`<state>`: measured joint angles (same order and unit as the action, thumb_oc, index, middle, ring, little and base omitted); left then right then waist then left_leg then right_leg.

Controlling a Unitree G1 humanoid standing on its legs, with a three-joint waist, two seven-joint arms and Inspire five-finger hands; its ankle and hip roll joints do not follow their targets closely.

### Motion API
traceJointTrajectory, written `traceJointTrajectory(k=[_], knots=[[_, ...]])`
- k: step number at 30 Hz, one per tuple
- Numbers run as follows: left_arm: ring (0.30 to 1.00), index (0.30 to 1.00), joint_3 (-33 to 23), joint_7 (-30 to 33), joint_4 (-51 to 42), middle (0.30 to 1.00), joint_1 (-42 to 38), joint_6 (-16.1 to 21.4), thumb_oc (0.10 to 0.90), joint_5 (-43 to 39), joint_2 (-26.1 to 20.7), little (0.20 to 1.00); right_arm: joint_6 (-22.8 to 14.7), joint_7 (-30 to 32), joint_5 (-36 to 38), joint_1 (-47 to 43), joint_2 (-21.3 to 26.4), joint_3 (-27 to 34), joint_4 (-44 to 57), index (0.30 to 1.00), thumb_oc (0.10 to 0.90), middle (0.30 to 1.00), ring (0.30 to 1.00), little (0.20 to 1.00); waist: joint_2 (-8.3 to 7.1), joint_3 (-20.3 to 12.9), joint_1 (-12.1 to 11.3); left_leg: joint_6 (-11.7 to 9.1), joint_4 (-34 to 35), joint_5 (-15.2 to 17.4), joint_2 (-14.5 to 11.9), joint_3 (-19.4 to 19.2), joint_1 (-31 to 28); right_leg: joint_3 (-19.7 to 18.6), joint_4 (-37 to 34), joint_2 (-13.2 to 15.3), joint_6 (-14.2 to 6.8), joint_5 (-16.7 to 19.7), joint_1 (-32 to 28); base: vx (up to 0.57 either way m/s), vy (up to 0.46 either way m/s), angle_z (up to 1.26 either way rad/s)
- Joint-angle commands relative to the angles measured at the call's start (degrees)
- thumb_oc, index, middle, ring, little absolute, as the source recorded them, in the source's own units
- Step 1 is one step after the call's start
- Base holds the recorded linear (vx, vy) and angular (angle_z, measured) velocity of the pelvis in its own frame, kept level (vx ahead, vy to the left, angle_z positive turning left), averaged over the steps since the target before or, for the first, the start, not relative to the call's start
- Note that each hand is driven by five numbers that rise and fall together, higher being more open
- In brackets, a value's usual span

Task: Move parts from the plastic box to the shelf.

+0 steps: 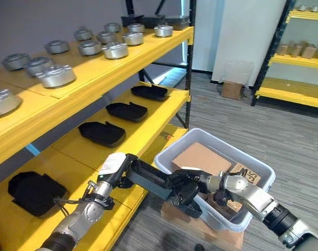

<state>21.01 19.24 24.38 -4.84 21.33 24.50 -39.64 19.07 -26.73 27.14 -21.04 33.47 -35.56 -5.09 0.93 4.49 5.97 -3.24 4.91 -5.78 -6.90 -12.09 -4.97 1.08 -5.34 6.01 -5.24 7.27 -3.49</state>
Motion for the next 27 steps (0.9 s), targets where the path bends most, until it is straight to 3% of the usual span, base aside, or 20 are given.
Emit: traceJointTrajectory(k=[1, 16, 27], knots=[[0.3, 0.3, 5.92, -1.31, -6.95, 0.3, -3.4, 9.97, 0.4, -2.79, 1.44, 0.3, -4.82, 9.99, 5.77, -11.14, -6.98, 13.92, -0.47, 1.0, 0.9, 1.0, 1.0, 1.0, -0.17, 0.37, -1.11, 2.65, -0.41, 10.4, 2.43, 1.19, -4.5, 0.31, 0.86, 0.76, -2.24, -4.26, -1.0, 0.0, 0.0, 0.0], [0.3, 0.3, 5.18, -0.2, -5.13, 0.3, -2.58, 11.17, 0.4, -2.65, 1.0, 0.3, -3.35, 15.26, 4.4, -13.14, -6.26, 16.97, -1.84, 1.0, 0.9, 1.0, 1.0, 1.0, -0.37, 0.56, -0.96, 2.67, -0.19, 10.29, 2.54, 1.75, -4.6, -0.48, 0.74, 0.73, -2.13, -4.12, -1.13, 0.0, 0.0, 0.0], [0.3, 0.3, 3.74, -0.57, -5.44, 0.3, -2.16, 10.97, 0.4, -2.93, 1.47, 0.3, -2.99, 14.17, 2.6, -12.51, -6.21, 17.4, -0.45, 1.0, 0.9, 1.0, 1.0, 1.0, -0.51, 0.63, -0.7, 2.76, -0.17, 10.37, 2.64, 1.54, -4.59, -0.95, 0.75, 0.69, -2.17, -4.04, -1.03, 0.0, 0.0, 0.0]])
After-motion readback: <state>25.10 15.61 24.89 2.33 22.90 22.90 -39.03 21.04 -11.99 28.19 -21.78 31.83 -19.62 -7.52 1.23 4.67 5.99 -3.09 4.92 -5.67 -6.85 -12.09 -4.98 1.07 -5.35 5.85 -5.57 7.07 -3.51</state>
